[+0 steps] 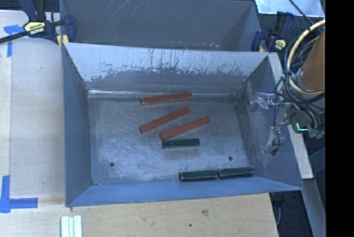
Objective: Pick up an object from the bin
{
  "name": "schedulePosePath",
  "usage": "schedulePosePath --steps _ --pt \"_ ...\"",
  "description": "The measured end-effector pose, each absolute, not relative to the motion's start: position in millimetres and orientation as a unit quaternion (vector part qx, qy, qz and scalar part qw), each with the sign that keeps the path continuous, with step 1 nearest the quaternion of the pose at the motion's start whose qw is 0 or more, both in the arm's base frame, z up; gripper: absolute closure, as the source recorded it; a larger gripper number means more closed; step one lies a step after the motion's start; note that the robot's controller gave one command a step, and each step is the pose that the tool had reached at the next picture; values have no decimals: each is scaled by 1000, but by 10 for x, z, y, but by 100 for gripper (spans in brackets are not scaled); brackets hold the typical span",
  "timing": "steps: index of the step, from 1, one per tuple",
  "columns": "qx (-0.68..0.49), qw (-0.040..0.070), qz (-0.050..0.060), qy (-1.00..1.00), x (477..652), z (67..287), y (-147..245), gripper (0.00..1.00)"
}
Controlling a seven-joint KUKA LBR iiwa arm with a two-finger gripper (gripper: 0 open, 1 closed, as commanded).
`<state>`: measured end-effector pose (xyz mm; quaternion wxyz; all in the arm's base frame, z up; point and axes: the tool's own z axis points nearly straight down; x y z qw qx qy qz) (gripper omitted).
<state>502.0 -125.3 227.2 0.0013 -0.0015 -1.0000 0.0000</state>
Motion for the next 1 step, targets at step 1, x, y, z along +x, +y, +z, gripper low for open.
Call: schedulePosePath --steps 1 --pt "93 -6 1 -996 4872 694 -834 0"
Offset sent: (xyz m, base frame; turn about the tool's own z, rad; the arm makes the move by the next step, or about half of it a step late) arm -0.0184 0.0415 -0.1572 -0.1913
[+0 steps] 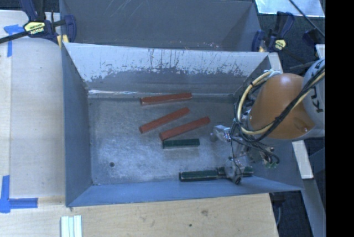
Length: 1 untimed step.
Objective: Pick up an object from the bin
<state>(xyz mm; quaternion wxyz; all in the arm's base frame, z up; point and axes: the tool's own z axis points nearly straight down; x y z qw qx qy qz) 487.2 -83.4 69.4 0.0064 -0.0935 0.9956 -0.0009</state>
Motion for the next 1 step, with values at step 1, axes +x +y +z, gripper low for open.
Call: schedulePosePath --steps 1 --pt "-203 3 2 979 4981 1008 861 0"
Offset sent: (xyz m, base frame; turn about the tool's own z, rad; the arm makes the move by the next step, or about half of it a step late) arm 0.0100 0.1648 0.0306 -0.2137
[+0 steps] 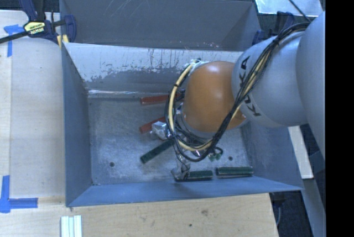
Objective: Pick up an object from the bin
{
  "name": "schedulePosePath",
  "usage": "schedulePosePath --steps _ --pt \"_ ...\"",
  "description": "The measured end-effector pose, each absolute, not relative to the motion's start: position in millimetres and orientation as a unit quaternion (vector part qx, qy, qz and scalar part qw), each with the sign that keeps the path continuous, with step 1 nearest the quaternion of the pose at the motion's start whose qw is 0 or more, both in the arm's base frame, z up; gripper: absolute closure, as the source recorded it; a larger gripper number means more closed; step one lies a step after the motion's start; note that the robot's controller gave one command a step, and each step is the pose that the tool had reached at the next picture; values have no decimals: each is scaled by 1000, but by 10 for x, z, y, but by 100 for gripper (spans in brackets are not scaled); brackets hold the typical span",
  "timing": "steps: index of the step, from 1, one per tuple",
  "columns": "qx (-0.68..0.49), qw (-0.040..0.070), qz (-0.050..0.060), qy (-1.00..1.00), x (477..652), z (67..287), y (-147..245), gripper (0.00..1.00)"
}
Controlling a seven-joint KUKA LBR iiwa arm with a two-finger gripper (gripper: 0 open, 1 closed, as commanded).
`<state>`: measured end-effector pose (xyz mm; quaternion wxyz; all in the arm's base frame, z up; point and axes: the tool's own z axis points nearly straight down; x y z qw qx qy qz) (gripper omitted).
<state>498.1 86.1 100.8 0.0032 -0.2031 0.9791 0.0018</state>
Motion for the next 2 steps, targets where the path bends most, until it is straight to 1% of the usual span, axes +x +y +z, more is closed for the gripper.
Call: schedulePosePath --steps 1,2 --pt "-191 5 -1 982 5919 1010 442 0" --pt "-227 0 0 974 5947 692 187 0"
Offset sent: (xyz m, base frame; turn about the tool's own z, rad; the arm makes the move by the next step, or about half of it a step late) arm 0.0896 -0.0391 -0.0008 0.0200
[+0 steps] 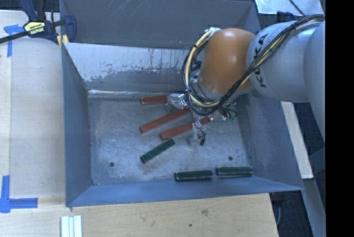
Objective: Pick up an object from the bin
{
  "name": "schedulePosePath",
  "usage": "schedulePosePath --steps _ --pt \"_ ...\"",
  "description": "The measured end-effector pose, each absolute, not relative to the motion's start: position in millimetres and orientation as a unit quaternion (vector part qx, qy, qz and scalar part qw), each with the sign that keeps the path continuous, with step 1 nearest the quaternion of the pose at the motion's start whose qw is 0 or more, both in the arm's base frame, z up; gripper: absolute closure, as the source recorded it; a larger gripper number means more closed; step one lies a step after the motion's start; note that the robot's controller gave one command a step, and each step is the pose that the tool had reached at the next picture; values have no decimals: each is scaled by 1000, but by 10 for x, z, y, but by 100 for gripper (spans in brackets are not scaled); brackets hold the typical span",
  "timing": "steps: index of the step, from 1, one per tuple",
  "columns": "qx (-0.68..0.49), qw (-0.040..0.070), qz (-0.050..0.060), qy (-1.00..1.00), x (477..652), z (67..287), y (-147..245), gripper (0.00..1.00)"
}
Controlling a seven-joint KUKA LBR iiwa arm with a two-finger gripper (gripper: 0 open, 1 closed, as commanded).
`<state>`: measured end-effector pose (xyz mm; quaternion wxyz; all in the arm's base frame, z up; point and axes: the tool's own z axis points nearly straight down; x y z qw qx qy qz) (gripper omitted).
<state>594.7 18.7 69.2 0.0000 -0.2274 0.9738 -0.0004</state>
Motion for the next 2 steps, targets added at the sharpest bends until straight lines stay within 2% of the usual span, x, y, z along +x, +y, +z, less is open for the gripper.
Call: schedulePosePath --steps 1,2 --pt "-227 1 0 974 5955 697 186 0" --pt "-228 2 0 974 5959 703 189 100"
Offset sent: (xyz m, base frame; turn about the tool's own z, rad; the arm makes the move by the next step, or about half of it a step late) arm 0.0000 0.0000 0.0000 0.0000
